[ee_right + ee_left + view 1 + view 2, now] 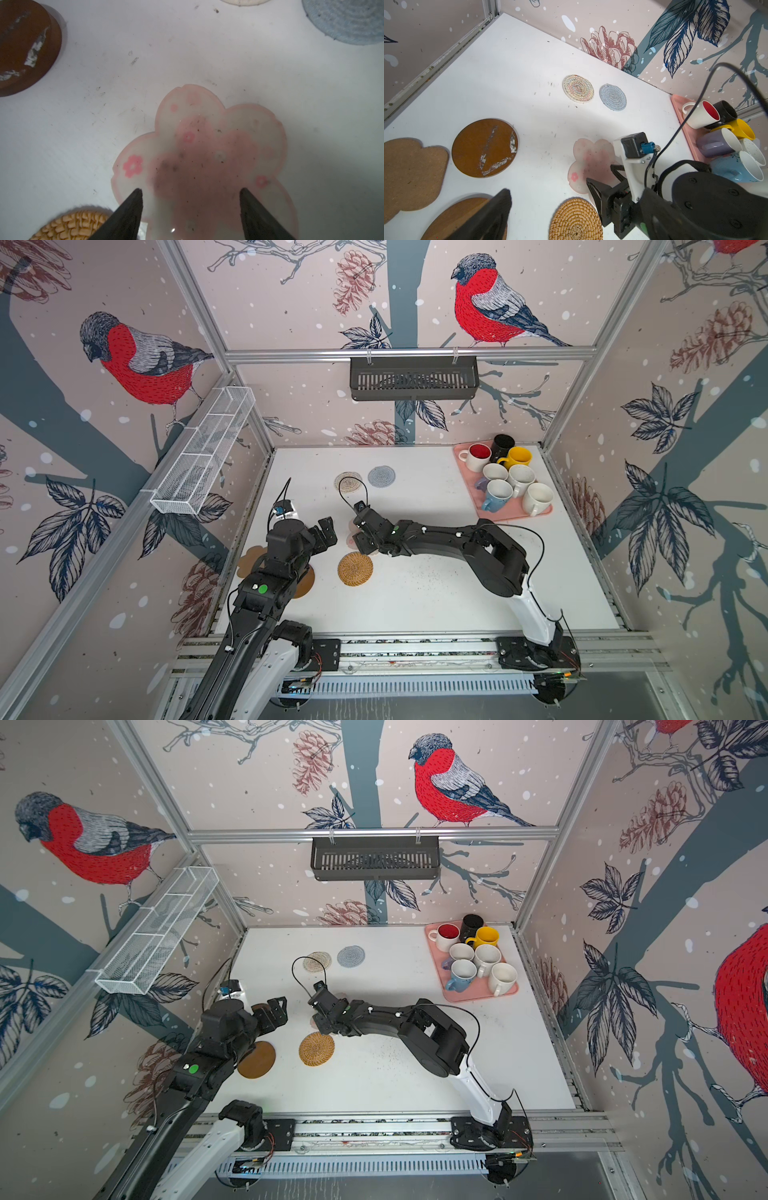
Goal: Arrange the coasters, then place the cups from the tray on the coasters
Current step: 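Lower the right gripper onto the pink flower coaster while the left arm withdraws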
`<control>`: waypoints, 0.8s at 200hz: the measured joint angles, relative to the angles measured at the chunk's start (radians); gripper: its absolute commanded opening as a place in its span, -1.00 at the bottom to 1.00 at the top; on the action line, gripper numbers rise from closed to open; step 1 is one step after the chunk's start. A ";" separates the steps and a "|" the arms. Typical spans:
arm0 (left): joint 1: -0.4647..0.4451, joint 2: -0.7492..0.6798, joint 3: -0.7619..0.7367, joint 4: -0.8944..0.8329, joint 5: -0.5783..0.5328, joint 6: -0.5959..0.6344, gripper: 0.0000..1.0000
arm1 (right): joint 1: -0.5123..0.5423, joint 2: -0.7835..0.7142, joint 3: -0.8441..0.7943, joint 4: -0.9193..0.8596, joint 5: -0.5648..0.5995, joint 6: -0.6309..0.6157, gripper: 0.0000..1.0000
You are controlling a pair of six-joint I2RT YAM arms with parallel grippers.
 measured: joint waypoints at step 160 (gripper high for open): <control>0.000 -0.032 -0.015 0.037 0.068 0.007 0.95 | -0.091 0.060 0.023 0.079 -0.032 0.003 0.44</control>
